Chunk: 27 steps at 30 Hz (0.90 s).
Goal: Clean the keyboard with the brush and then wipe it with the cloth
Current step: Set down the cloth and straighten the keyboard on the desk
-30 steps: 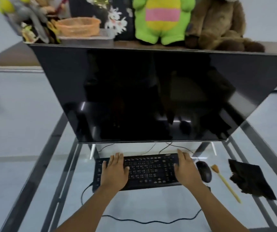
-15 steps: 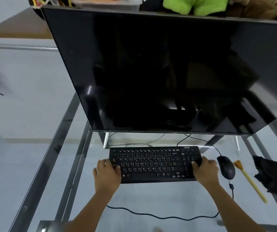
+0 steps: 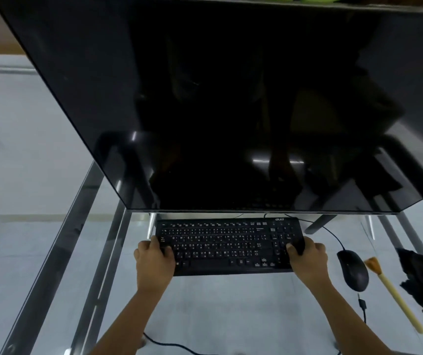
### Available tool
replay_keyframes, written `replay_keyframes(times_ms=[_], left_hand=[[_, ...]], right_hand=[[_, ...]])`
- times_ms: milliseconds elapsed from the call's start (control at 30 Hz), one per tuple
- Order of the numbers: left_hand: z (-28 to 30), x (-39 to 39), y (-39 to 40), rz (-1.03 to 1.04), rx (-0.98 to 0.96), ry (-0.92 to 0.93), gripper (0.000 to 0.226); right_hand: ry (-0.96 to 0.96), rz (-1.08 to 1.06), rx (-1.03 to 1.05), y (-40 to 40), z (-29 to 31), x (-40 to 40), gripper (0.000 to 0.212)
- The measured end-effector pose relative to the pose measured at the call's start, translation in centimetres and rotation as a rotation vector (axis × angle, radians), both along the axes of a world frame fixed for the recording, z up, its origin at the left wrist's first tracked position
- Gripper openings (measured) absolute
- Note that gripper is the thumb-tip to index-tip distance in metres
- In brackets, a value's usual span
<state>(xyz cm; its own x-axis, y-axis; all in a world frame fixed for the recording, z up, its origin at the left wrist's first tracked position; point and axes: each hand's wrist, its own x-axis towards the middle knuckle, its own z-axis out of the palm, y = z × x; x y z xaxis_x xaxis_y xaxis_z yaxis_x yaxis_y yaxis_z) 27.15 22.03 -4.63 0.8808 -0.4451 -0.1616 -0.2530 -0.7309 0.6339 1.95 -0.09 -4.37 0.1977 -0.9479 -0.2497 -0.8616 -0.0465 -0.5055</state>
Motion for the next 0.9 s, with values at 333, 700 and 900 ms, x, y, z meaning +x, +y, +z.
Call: replay_keyframes(times_ms=[333,700,900], left_hand=[[-0.2,1.9,2.2,-0.115,0.069,0.091,0.034],[-1.2,3.9,-1.3,0.026,0.029,0.003,0.028],[-0.8,1.5,-0.4,-0.104,-0.005,-0.242,0.064]], right_hand=[[-0.070,0.143,-0.009,-0.2,-0.6,-2.4,0.041],[-0.109,0.115,-0.075,-2.7,-0.7,1.0,0.040],[-0.037,0.228,-0.164,-2.0,-0.9,0.1,0.066]])
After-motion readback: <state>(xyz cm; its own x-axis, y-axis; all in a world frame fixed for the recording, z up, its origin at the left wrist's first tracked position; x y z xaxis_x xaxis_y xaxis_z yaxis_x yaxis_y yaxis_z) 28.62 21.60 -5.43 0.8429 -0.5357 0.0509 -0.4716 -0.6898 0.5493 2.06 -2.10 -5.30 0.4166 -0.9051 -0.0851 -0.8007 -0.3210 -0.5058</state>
